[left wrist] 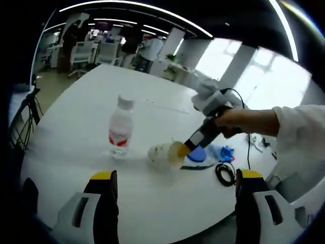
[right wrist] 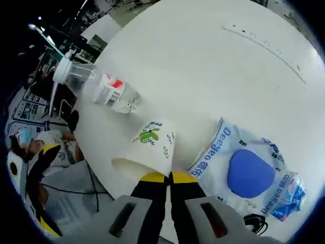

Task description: Arrange the tabletop items into an orderly group along one side of the table until the central work area is clear of visible clutter.

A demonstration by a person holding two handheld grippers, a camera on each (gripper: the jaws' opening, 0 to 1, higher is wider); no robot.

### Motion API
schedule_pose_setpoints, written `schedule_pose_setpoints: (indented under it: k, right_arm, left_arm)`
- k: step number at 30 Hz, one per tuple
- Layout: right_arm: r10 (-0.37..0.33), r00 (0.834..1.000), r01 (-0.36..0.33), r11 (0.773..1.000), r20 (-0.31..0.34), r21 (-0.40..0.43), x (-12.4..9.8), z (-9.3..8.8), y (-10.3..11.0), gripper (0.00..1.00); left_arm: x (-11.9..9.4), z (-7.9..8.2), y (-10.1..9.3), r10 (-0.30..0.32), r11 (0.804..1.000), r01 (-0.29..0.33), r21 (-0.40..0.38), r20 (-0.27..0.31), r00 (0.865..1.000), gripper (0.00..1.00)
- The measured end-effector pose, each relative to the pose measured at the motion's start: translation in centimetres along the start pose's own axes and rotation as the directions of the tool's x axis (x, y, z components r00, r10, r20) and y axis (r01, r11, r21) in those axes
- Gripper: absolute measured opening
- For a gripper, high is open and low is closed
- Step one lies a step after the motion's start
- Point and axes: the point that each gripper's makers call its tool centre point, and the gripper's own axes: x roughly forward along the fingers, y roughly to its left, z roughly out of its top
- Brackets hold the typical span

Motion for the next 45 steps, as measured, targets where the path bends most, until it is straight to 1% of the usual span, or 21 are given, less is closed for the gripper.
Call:
schedule_pose_setpoints:
  k: [1,4,7,8,11,13,15,17,20,21,24,25,28,29,30,32,33,35,39,41,45]
  right_arm:
    - [-0.020,0.999,0.019,1.000,-0.038,-0.010,-0.2,-0.1,-0.3,0.00]
    - [-0.066,0.996,0.065,0.998,-0.056,-0.015,-0.6,0.6,-1.0,0.00]
    - [-0.035,0.996,0.038,0.999,-0.082,0.032,-0.6,1.1,-0.7,0.00]
    - [-0.030,0.994,0.035,0.999,-0.108,0.036,-0.5,1.2,-0.7,0.00]
    - [-0.049,0.987,0.051,0.999,-0.156,0.009,-0.2,1.2,-0.8,0.00]
    - [-0.091,0.983,0.090,0.996,-0.162,-0.015,0.2,2.0,-1.5,0.00]
    - [-0.124,0.973,0.119,0.992,-0.193,-0.038,0.3,1.6,-1.8,0.00]
    - [-0.107,0.972,0.109,0.994,-0.210,0.000,0.5,2.5,-2.0,0.00]
    - [-0.110,0.971,0.117,0.993,-0.213,0.023,0.3,2.7,-1.7,0.00]
    - [-0.106,0.959,0.120,0.992,-0.264,0.040,0.2,2.4,-1.6,0.00]
    - [-0.098,0.937,0.124,0.991,-0.337,0.056,0.0,1.9,-1.4,0.00]
    - [-0.118,0.934,0.143,0.988,-0.337,0.052,0.1,2.3,-1.8,0.00]
    - [-0.139,0.924,0.168,0.984,-0.356,0.052,0.0,1.9,-1.7,0.00]
    - [-0.133,0.926,0.163,0.985,-0.354,0.054,0.0,2.0,-1.6,0.00]
    - [-0.120,0.928,0.152,0.986,-0.353,0.065,0.2,3.0,-1.6,0.00]
    - [-0.112,0.930,0.145,0.987,-0.349,0.072,0.5,3.7,-1.7,0.00]
    - [-0.108,0.931,0.143,0.987,-0.348,0.076,0.6,3.9,-1.7,0.00]
    - [-0.088,0.927,0.131,0.987,-0.366,0.095,0.6,3.0,-1.2,0.00]
    - [-0.086,0.928,0.130,0.986,-0.363,0.099,0.8,3.2,-1.3,0.00]
    - [-0.080,0.928,0.125,0.987,-0.364,0.102,0.7,2.9,-1.0,0.00]
    - [-0.096,0.933,0.133,0.988,-0.346,0.084,1.2,4.6,-1.5,0.00]
  left_arm:
    - [0.0,0.0,0.0,0.000,1.000,0.000,0.000,-0.003,1.000,0.93]
    - [0.0,-0.1,-0.1,-0.007,1.000,0.007,0.009,-0.010,1.000,0.93]
    - [0.0,-0.1,-0.3,-0.013,1.000,0.013,0.007,-0.009,1.000,0.93]
    - [0.0,-0.1,-0.3,-0.016,1.000,0.016,0.002,-0.008,1.000,0.93]
    - [0.1,0.2,-0.1,-0.021,1.000,0.021,-0.002,-0.001,1.000,0.93]
    - [0.0,0.6,0.0,-0.020,1.000,0.020,0.000,0.011,1.000,0.93]
    - [0.0,1.0,0.2,-0.018,1.000,0.018,0.001,0.027,0.999,0.93]
    - [0.0,1.1,0.4,-0.019,1.000,0.020,-0.013,0.031,0.999,0.93]
    - [0.1,1.0,0.3,-0.038,0.998,0.039,-0.040,0.029,0.999,0.92]
    - [0.1,1.1,0.1,-0.043,0.998,0.044,-0.041,0.031,0.999,0.92]
    - [0.0,1.2,0.1,-0.044,0.998,0.046,-0.034,0.036,0.998,0.92]
    - [0.0,1.4,0.1,-0.046,0.998,0.047,-0.035,0.041,0.998,0.92]
    - [-0.2,1.7,0.2,-0.051,0.997,0.054,-0.049,0.056,0.997,0.92]
    - [-0.2,1.8,0.3,-0.052,0.997,0.055,-0.052,0.059,0.997,0.92]
    - [-0.2,1.9,0.4,-0.051,0.997,0.054,-0.055,0.062,0.997,0.92]
    - [-0.3,2.0,0.4,-0.049,0.997,0.053,-0.059,0.070,0.996,0.92]
    - [-0.3,2.1,0.4,-0.051,0.997,0.055,-0.062,0.075,0.996,0.92]
    - [-0.3,2.2,0.4,-0.057,0.996,0.062,-0.069,0.077,0.995,0.91]
    - [-0.1,2.1,0.0,-0.073,0.994,0.079,-0.075,0.075,0.995,0.91]
    - [-0.1,2.0,-0.2,-0.079,0.994,0.084,-0.075,0.070,0.994,0.91]
    - [0.0,2.1,-0.5,-0.094,0.992,0.100,-0.082,0.073,0.993,0.91]
